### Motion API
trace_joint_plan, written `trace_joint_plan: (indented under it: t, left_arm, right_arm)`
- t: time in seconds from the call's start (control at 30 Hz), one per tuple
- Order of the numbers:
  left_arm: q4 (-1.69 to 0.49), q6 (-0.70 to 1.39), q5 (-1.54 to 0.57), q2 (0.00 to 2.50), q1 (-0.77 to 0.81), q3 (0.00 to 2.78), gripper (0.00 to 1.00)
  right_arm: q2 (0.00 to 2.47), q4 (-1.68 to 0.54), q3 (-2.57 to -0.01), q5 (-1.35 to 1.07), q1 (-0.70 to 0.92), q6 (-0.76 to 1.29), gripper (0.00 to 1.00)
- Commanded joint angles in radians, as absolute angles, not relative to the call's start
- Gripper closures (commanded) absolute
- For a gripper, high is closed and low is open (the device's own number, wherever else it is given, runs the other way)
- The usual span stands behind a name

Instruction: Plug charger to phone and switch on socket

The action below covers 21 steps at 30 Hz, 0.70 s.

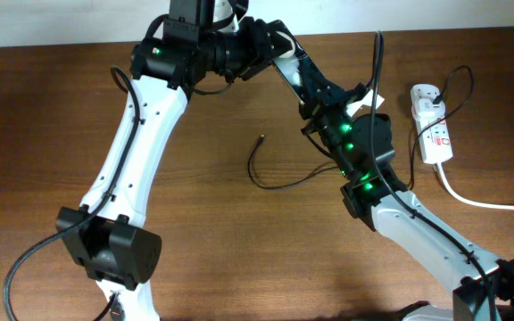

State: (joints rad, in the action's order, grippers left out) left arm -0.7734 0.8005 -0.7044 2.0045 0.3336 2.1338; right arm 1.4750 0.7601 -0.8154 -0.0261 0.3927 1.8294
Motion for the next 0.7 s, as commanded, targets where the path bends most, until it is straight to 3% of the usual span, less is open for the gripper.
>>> trace_joint_plan:
  t: [0.0,0.43,0.47,0.5,0.53,0.67]
  left_arm:
    - [-0.753,0.8,-0.686,1.977,0.34,2.142,0.6]
    - [-0.718,0.8,-0.691,1.977,0.351,2.142,0.59]
    - [-0.714,0.8,-0.692,1.977,0.351,2.142,0.62]
    - [-0.714,0.8,-0.691,1.977,0.351,2.142,0.75]
    - [-0.714,0.8,-0.691,1.977,0.351,2.142,0.8]
    - [-0.714,0.8,-0.691,1.977,0.351,2.142,0.81]
  right_arm:
    - [1.466,0.773,-0.844,-0.074,0.419,1.822,0.96]
    - [1.466,0.773,-0.844,-0.108,0.439,1.822,0.96]
    - [1.466,0.773,-0.844,-0.11,0.439,1.821,0.96]
    - [1.466,0.773,-0.844,-0.112,0.439,1.819,0.96]
    - [1.466,0.773,-0.844,-0.116,0.439,1.819,0.96]
    - [1.466,0.773,-0.844,-0.123,0.439,1.814,0.96]
